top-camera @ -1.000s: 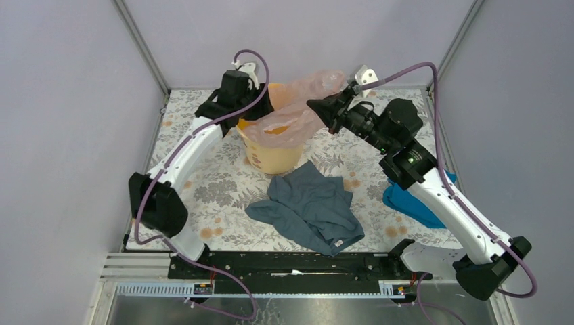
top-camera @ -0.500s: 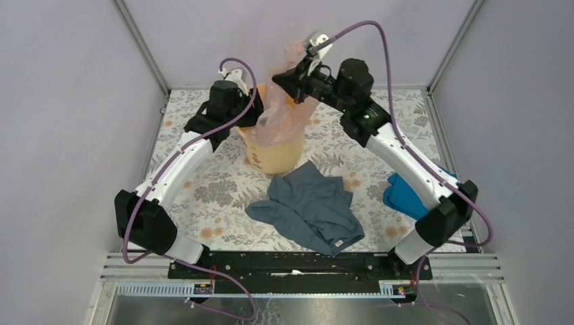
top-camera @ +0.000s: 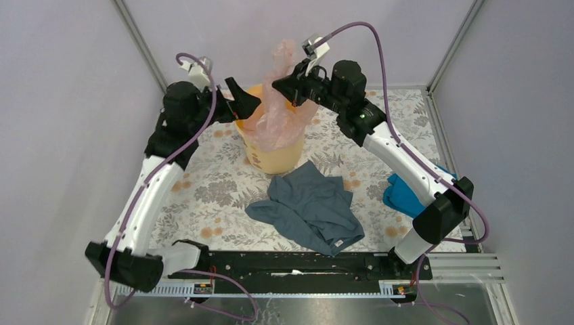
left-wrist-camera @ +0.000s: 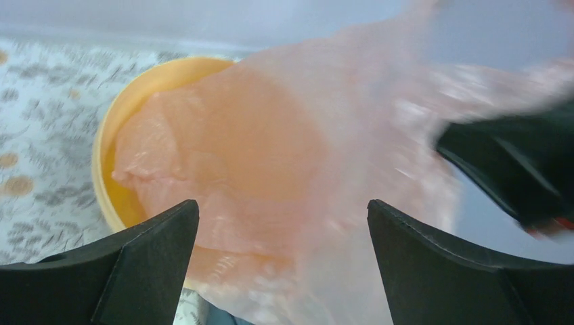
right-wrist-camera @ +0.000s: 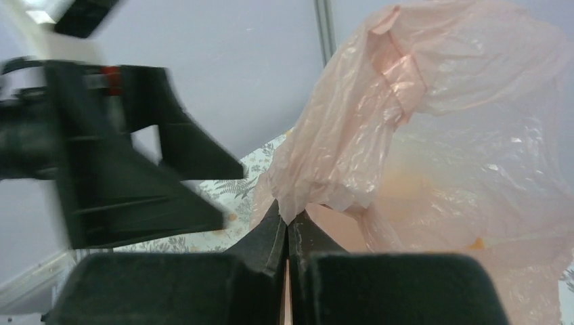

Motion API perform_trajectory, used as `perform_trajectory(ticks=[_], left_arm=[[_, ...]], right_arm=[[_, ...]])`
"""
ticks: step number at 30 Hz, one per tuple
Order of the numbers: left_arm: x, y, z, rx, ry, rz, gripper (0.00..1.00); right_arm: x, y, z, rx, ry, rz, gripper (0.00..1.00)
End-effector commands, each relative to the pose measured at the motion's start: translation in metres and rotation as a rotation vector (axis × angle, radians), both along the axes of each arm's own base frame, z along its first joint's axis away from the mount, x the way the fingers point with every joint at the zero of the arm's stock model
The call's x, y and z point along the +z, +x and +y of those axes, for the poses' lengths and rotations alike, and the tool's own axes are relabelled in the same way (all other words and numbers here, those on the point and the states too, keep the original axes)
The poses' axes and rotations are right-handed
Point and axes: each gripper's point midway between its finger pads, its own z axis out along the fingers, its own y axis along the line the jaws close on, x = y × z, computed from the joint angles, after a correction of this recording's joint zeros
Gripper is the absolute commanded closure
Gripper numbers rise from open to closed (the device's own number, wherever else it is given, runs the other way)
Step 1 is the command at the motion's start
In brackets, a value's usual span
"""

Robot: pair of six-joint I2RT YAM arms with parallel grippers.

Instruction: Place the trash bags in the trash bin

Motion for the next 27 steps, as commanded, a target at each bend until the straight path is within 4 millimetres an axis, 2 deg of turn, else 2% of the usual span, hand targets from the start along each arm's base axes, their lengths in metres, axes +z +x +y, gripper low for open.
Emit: perform_trajectory(ticks=[1, 5, 8, 10, 12, 14, 16, 20, 23, 25, 27], left_arm=[[0.066, -0.053, -0.016, -0.196, -0.097, -0.25, 0.01], [0.076, -0.093, -0.035, -0.385, -0.182, -0.311, 0.01], [0.073, -0.102, -0.042, -0.438, -0.216, -0.316, 0.01], [0.065, -0.09, -0.037, -0.377, -0.191, -0.304, 0.01], [0.046, -0.068, -0.025, -0.249, -0.157, -0.225, 0.03], [0.022, -0.044, -0.004, -0.064, -0.126, -0.124, 0.1], [0.002, -0.032, 0.009, 0.036, -0.102, -0.065, 0.17], [-0.024, -0.028, 0.014, 0.081, -0.107, -0.034, 0.22], [-0.037, -0.027, 0.018, 0.114, -0.112, -0.019, 0.28], [-0.035, -0.028, 0.019, 0.118, -0.119, -0.029, 0.31], [-0.024, -0.031, 0.017, 0.093, -0.123, -0.063, 0.31]], right_arm=[[0.055, 0.002, -0.017, -0.098, 0.133, 0.015, 1.0], [0.077, 0.009, -0.017, -0.126, 0.249, 0.056, 1.0], [0.085, 0.015, -0.01, -0.119, 0.312, 0.092, 1.0], [0.081, 0.021, -0.002, -0.107, 0.339, 0.12, 1.0], [0.076, 0.026, 0.006, -0.086, 0.362, 0.142, 1.0], [0.066, 0.031, 0.02, -0.043, 0.369, 0.174, 1.0], [0.048, 0.034, 0.037, 0.001, 0.345, 0.213, 1.0], [0.002, 0.033, 0.062, 0.042, 0.29, 0.314, 1.0], [-0.02, 0.021, 0.07, 0.058, 0.27, 0.341, 1.0], [-0.019, 0.018, 0.071, 0.063, 0.263, 0.34, 1.0], [-0.006, 0.017, 0.068, 0.059, 0.258, 0.313, 1.0]])
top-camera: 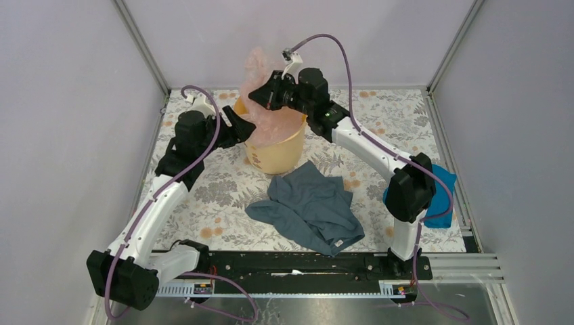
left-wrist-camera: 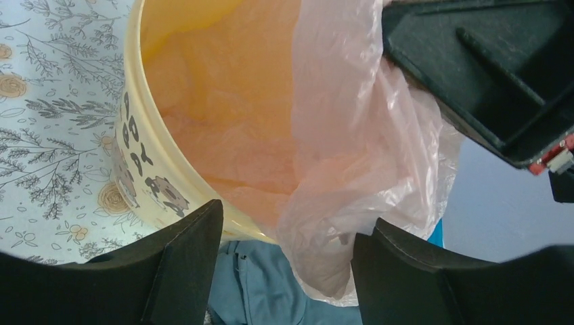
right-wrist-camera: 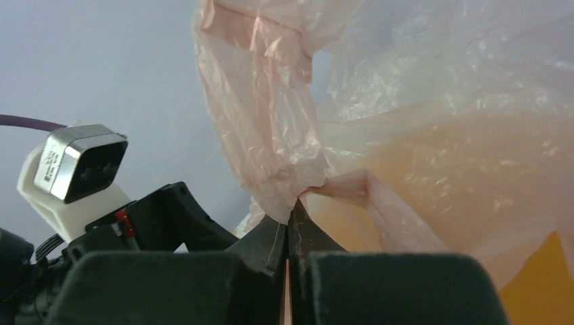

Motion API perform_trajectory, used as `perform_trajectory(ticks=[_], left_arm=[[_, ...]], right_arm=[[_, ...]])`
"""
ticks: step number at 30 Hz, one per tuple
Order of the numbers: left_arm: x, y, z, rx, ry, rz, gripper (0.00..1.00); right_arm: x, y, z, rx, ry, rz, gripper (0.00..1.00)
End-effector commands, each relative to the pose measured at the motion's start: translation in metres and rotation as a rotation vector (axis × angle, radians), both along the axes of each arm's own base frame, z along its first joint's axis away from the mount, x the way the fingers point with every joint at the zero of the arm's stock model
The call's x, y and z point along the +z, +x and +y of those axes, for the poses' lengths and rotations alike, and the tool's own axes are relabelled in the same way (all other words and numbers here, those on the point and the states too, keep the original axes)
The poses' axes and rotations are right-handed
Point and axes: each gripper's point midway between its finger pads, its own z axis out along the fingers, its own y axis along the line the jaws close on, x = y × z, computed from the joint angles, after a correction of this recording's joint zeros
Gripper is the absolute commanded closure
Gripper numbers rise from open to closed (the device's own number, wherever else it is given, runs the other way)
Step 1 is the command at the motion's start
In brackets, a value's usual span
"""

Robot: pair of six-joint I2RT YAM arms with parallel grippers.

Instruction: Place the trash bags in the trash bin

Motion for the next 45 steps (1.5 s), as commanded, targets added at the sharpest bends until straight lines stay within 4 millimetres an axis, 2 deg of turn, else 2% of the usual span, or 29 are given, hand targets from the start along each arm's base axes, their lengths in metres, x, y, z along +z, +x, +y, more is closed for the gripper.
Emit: perform_trajectory(ticks=[1, 4, 7, 9, 11, 14, 18, 23, 25, 29, 32, 35, 39, 41, 45], left_arm=[[0.052, -0.002, 0.004, 0.013, -0.041, -0.165, 0.31], [0.078, -0.012, 0.0, -0.035, -0.042, -0.243, 0.2], [0.102, -0.025, 0.002, -0.053, -0.035, -0.309, 0.05], [0.116, -0.031, 0.006, -0.05, -0.018, -0.339, 0.02], [0.131, -0.035, 0.014, -0.025, 0.002, -0.361, 0.02], [0.156, -0.034, 0.035, 0.084, 0.021, -0.39, 0.01], [0.18, -0.022, 0.047, 0.164, -0.012, -0.409, 0.01], [0.205, 0.008, 0.037, 0.127, -0.105, -0.432, 0.01], [0.201, 0.037, 0.026, 0.067, -0.132, -0.389, 0.01], [0.195, 0.077, -0.008, -0.107, -0.191, -0.344, 0.06], [0.186, 0.107, -0.023, -0.167, -0.216, -0.316, 0.1], [0.188, 0.13, -0.04, -0.257, -0.252, -0.329, 0.12], [0.18, 0.151, -0.064, -0.41, -0.313, -0.325, 0.19], [0.165, 0.161, -0.077, -0.467, -0.315, -0.305, 0.21], [0.143, 0.15, -0.105, -0.618, -0.292, -0.288, 0.32]], right_arm=[[0.068, -0.02, -0.001, 0.036, 0.079, -0.134, 1.0], [0.1, -0.028, -0.008, 0.051, 0.077, -0.23, 1.0], [0.119, -0.044, -0.013, 0.142, 0.089, -0.303, 1.0], [0.118, -0.052, -0.02, 0.227, 0.095, -0.335, 1.0], [0.109, -0.071, -0.025, 0.384, 0.102, -0.354, 1.0], [0.102, -0.093, -0.033, 0.56, 0.128, -0.354, 1.0], [0.095, -0.11, -0.045, 0.68, 0.146, -0.356, 1.0], [0.089, -0.128, -0.052, 0.799, 0.158, -0.338, 1.0], [0.087, -0.129, -0.052, 0.817, 0.166, -0.321, 1.0], [0.084, -0.125, -0.05, 0.801, 0.172, -0.29, 1.0], [0.081, -0.119, -0.048, 0.756, 0.164, -0.27, 1.0], [0.078, -0.116, -0.047, 0.741, 0.16, -0.257, 1.0], [0.077, -0.114, -0.046, 0.736, 0.161, -0.248, 1.0], [0.078, -0.113, -0.046, 0.734, 0.163, -0.248, 1.0], [0.081, -0.114, -0.045, 0.732, 0.167, -0.25, 1.0]])
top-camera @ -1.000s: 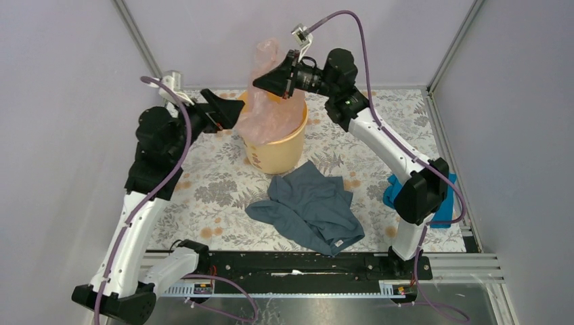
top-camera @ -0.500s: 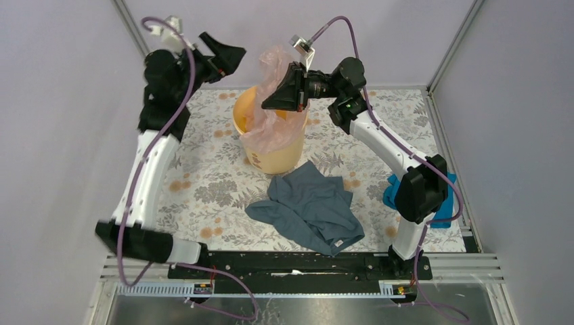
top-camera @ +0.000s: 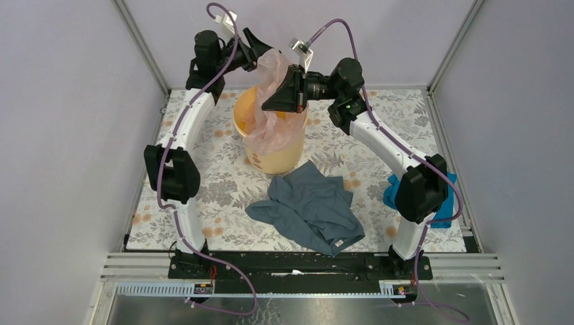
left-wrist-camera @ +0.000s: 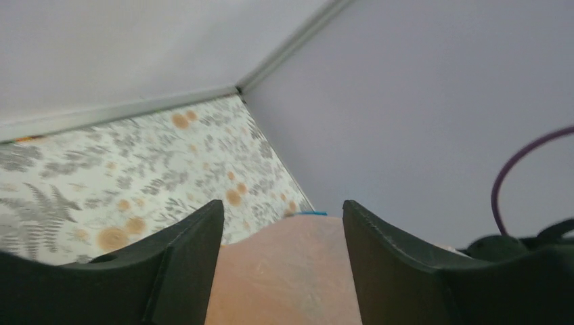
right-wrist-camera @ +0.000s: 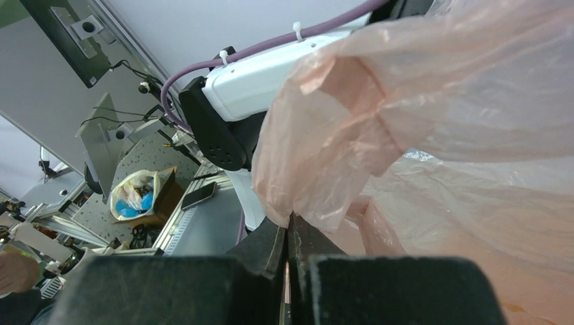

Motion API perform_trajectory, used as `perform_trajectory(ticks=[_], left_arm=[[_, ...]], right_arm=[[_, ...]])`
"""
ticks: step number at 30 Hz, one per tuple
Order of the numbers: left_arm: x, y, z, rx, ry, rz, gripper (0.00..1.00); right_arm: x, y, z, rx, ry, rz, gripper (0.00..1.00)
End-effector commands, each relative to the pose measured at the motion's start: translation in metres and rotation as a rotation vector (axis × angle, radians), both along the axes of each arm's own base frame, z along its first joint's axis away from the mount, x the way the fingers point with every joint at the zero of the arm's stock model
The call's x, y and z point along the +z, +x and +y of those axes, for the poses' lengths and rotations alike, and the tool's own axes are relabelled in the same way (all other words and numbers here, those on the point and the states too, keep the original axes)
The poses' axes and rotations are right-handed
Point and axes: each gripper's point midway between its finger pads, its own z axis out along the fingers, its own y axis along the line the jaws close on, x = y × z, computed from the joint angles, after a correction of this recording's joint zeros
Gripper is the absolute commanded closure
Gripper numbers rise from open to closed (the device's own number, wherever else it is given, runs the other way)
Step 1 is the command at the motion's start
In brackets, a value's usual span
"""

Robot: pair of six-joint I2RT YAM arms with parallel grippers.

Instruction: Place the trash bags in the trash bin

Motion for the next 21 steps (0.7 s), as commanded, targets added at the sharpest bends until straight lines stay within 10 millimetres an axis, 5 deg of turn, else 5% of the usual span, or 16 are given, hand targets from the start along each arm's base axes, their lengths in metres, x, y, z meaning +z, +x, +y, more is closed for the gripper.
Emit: perform_trajectory(ticks=[1, 8, 16, 21], left_arm=[[0.027, -0.042, -0.04, -0.254, 0.008, -0.172, 0.35], [-0.006, -0.073, -0.05, -0.37, 0.11, -0.182, 0.59], [-0.085, -0.086, -0.01, -0.266, 0.283, -0.005, 0.72], [-0.102, -0.084, 0.027, -0.107, 0.346, 0.058, 0.74]], right_arm=[[0.013, -0.003, -0.002, -0.008, 0.029, -0.037, 1.0], [0.007, -0.009, -0.005, -0.009, 0.022, -0.029, 1.0], [0.01, 0.004, -0.005, -0.118, 0.016, -0.052, 1.0], [0.014, 0.023, -0.005, -0.249, 0.013, -0.06, 1.0]])
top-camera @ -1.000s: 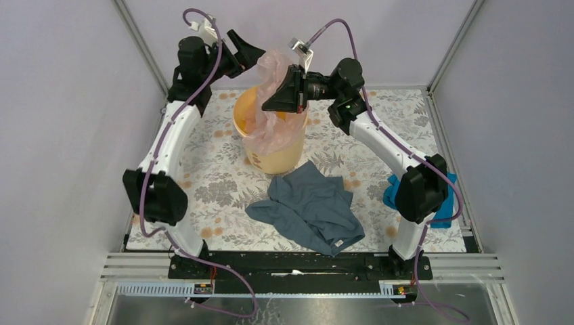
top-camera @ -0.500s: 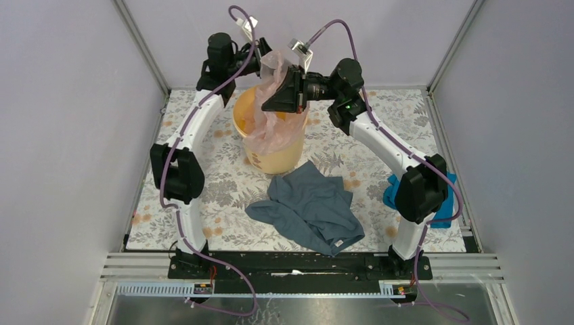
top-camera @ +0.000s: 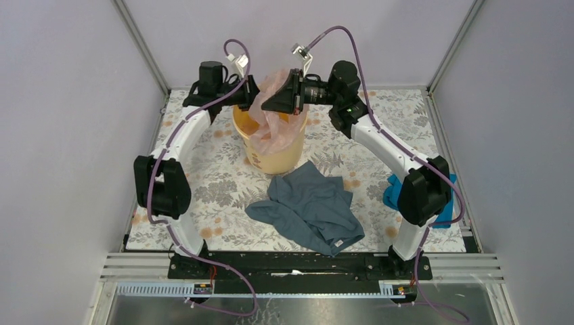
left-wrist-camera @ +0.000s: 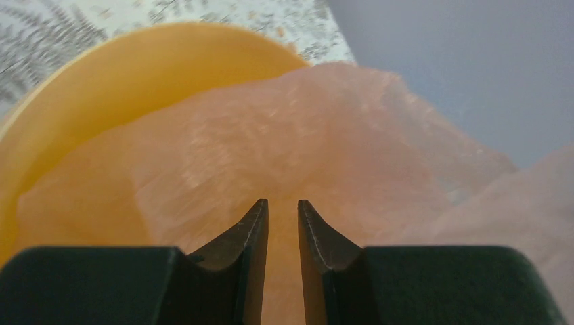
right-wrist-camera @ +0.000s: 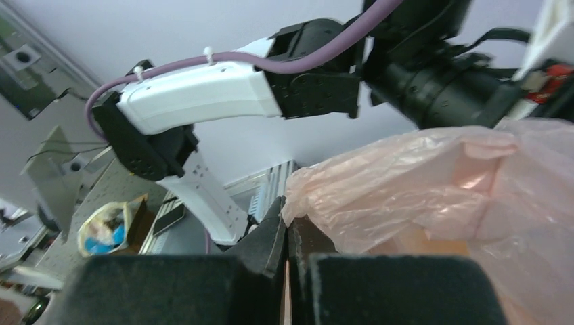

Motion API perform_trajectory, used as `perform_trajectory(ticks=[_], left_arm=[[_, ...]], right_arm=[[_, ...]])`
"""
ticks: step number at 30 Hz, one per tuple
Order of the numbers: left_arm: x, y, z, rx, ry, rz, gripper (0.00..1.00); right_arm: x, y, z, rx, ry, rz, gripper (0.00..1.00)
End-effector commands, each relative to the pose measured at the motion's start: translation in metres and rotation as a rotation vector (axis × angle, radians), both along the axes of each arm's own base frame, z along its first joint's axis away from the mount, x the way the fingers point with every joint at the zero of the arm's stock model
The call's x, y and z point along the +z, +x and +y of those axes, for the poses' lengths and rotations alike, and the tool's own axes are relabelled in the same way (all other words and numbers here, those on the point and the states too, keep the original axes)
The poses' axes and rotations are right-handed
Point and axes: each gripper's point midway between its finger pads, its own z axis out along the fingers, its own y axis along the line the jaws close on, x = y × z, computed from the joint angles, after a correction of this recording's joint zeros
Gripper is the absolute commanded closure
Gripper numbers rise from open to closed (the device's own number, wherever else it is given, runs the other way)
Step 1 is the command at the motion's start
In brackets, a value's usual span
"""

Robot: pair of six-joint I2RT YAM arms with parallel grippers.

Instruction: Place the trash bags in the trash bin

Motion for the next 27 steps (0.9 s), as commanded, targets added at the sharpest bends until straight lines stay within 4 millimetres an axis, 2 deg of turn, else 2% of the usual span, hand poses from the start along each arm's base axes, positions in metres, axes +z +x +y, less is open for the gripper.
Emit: perform_trajectory(ticks=[1, 4, 7, 9, 11, 14, 17, 20, 24, 25, 27], left_arm=[[0.012, -0.004, 0.031, 0.12, 0.087, -0.081, 0.74], [-0.004, -0.007, 0.034, 0.139, 0.098, -0.031, 0.76], [-0.017, -0.003, 0.046, 0.235, 0.137, -0.004, 0.78], [-0.014, -0.002, 0.051, 0.277, 0.138, -0.011, 0.77], [0.003, -0.002, 0.056, 0.304, 0.118, -0.038, 0.74], [0.042, -0.002, 0.063, 0.339, 0.093, -0.101, 0.57], [0.079, -0.011, 0.068, 0.363, 0.063, -0.161, 0.37], [0.107, -0.028, 0.072, 0.38, 0.035, -0.214, 0.25], [0.117, -0.054, 0.092, 0.485, 0.055, -0.241, 0.14], [0.117, -0.066, 0.094, 0.492, 0.046, -0.247, 0.13], [0.126, -0.1, 0.083, 0.399, -0.01, -0.293, 0.13]], right_arm=[[0.041, 0.008, -0.009, -0.157, 0.049, -0.117, 1.0], [0.038, 0.028, -0.01, -0.266, 0.044, -0.125, 1.0], [0.024, 0.049, -0.006, -0.351, 0.001, -0.155, 1.0], [0.014, 0.066, -0.004, -0.415, -0.046, -0.181, 1.0], [0.006, 0.085, -0.004, -0.496, -0.106, -0.206, 1.0], [0.004, 0.112, -0.009, -0.631, -0.161, -0.191, 1.0], [0.017, 0.12, -0.013, -0.687, -0.147, -0.196, 1.0], [0.022, 0.122, -0.014, -0.701, -0.128, -0.191, 1.0], [0.021, 0.125, -0.012, -0.706, -0.122, -0.168, 1.0], [0.022, 0.125, -0.011, -0.703, -0.119, -0.166, 1.0], [0.023, 0.127, -0.011, -0.709, -0.116, -0.163, 1.0]])
